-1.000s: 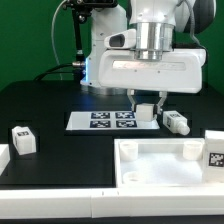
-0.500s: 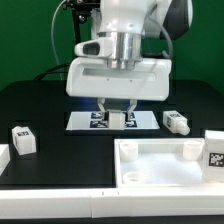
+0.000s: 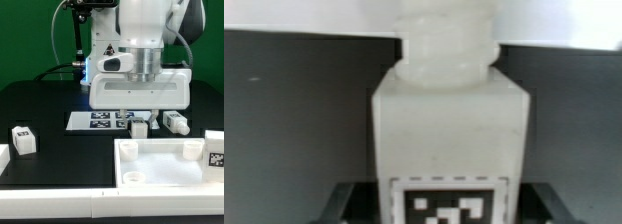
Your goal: Assemble square table
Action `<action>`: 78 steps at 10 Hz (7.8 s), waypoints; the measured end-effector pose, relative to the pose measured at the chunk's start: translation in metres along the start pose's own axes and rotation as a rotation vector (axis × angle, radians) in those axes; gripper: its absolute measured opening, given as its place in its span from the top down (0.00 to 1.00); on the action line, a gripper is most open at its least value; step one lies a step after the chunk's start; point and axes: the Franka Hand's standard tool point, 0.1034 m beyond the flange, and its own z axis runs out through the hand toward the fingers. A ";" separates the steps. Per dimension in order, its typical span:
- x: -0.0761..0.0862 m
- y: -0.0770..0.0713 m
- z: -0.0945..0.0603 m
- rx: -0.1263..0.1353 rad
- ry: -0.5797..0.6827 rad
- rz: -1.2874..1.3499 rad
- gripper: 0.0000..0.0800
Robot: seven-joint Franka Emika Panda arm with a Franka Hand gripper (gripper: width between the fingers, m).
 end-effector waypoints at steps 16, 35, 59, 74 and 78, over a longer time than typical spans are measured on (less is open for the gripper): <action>0.009 0.023 -0.016 0.137 -0.859 0.037 0.19; 0.006 0.003 0.004 0.049 -1.015 0.190 0.64; 0.230 0.048 -0.102 -0.028 0.518 0.077 0.64; 0.217 0.057 -0.069 0.002 0.475 0.126 0.64; 0.216 0.048 -0.063 0.008 0.467 0.116 0.64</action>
Offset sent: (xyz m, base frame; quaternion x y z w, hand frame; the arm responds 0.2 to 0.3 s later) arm 0.0000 0.0000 0.0000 0.0000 -0.0650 0.0000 0.9979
